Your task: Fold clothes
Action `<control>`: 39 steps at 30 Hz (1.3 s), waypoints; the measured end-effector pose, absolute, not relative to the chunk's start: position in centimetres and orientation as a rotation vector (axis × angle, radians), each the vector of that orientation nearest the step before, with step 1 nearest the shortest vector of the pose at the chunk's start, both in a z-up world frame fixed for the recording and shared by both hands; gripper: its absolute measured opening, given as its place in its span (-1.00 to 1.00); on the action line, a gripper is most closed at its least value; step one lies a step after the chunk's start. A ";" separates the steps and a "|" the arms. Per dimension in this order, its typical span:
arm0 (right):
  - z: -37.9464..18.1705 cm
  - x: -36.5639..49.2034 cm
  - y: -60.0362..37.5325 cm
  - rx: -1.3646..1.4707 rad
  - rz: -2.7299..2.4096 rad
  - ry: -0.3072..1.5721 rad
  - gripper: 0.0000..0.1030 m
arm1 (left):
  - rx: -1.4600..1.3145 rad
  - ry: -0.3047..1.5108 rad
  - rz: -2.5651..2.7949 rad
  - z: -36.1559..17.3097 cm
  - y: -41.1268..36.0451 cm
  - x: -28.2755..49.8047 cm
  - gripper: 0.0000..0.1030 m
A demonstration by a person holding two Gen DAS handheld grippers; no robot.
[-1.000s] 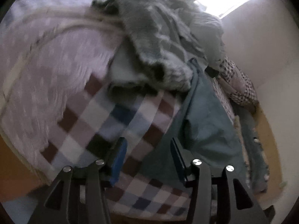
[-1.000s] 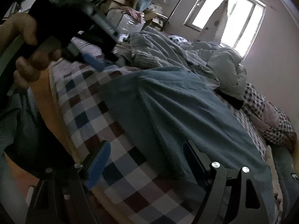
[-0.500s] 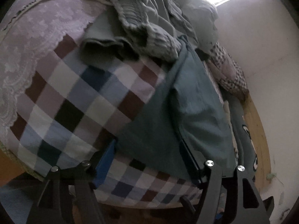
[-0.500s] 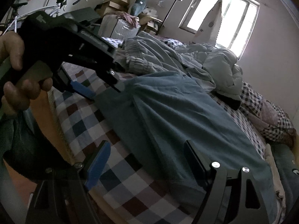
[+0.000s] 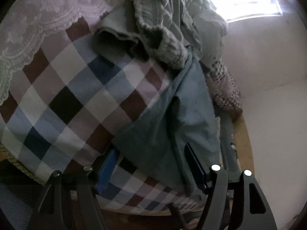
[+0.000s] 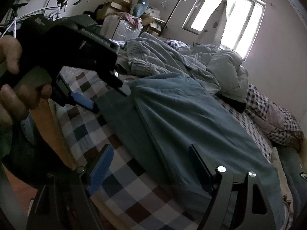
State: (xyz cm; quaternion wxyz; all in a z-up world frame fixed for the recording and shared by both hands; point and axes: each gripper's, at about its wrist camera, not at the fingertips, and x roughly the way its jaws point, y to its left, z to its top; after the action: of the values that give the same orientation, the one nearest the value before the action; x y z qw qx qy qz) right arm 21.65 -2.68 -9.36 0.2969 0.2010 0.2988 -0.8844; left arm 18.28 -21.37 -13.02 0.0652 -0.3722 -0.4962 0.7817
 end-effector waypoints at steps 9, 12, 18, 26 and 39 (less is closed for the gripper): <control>-9.5 21.7 -2.8 0.528 -2.349 0.809 0.62 | -1.100 -1.486 2.335 -12.5 -21.4 18.0 0.16; -9.6 21.7 -2.9 0.526 -2.347 0.816 0.62 | -1.136 -1.465 2.353 -12.5 -21.4 18.0 -0.08; -9.9 21.7 -3.0 0.527 -2.344 0.826 0.62 | -1.148 -1.429 2.371 -12.5 -22.3 19.4 -0.51; -10.5 21.4 -3.2 0.558 -2.339 0.842 0.62 | -1.117 -1.426 2.345 -11.3 -22.4 19.2 -0.76; -10.5 21.4 -4.0 0.545 -2.349 0.871 0.62 | -1.018 -1.433 2.299 -9.1 -22.6 19.0 -0.88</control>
State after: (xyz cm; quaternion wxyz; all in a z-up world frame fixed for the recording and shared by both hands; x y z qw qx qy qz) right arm 21.37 -3.98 -10.45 0.2850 0.2040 0.3257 -0.8781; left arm 18.98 -22.58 -9.09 0.1234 -0.3492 -0.4914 0.7883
